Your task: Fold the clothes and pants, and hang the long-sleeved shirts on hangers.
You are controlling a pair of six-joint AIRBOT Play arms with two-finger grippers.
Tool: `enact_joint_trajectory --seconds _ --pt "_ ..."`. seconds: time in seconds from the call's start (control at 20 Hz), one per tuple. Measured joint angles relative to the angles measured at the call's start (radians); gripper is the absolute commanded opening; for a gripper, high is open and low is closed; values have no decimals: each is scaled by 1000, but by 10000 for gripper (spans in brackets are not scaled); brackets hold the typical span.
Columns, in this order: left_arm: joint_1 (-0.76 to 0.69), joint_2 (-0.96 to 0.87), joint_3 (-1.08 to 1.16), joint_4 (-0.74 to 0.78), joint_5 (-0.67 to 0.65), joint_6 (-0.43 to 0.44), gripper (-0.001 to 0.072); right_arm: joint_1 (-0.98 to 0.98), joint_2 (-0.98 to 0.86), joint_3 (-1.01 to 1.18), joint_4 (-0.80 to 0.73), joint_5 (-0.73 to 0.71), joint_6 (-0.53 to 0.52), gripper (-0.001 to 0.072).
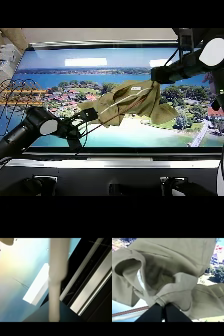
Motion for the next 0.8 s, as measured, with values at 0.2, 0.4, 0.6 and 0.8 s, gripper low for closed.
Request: enact_joint_trajectory --seconds 0.2,0.4,0.6,0.8 --pt "0 -55 0 -26 35 31 21 0 18 1 85 -13 -63 30" --pt "0 -113 14 -39 72 53 21 0 47 1 163 -16 -119 30" --pt "0 -182 74 -66 132 55 22 0 68 2 252 18 -151 31" --pt "0 -253 119 -80 162 51 22 0 78 2 288 73 -162 31"
